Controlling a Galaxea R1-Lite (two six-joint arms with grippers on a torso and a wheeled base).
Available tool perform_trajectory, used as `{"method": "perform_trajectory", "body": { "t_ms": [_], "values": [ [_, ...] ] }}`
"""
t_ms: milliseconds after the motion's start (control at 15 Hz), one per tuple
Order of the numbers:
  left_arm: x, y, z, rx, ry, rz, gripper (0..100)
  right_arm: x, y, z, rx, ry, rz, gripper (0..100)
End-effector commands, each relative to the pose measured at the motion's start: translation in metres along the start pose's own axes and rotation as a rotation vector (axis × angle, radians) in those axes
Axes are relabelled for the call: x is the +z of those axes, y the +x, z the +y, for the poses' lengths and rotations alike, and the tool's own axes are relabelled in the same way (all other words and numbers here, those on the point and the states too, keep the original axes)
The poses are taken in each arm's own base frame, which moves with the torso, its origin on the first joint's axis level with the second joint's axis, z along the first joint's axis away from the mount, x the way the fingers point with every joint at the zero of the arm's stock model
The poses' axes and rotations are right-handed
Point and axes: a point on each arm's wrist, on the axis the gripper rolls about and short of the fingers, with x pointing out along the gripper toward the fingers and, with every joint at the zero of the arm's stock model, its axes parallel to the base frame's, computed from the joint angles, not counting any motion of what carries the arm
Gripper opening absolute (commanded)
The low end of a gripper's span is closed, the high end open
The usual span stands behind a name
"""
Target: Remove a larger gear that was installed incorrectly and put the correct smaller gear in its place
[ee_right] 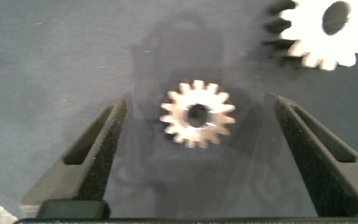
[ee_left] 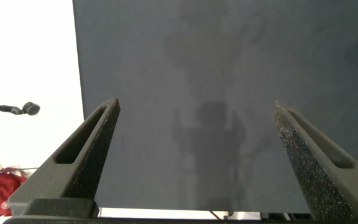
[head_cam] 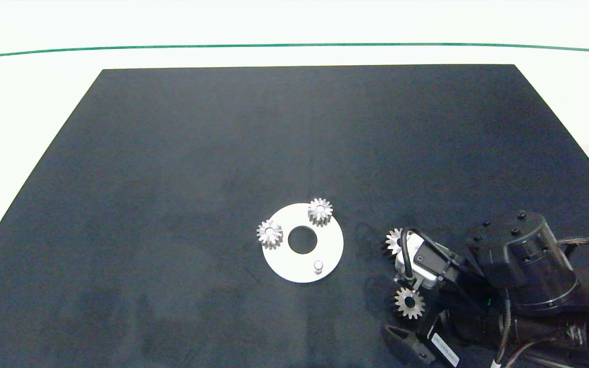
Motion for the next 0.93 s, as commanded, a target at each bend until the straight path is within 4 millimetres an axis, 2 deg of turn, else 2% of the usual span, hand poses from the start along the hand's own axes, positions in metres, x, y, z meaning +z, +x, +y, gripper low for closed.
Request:
{"method": "perform_trajectory", "body": {
  "t_ms": [67,400,933],
  "values": [
    [0.000,0.000,0.000,0.000,0.001,0.005,100,0.005,0.004,0.003,0.007,-0.012,0.018,89],
    [0.000,0.000,0.000,0.000,0.001,0.005,100,0.021,-0.007,-0.003,0.021,-0.025,0.076,79],
    [0.000,0.000,0.000,0.001,0.001,0.003,100,0.017,0.010,0.000,0.031,-0.036,0.141,62]
  ]
}}
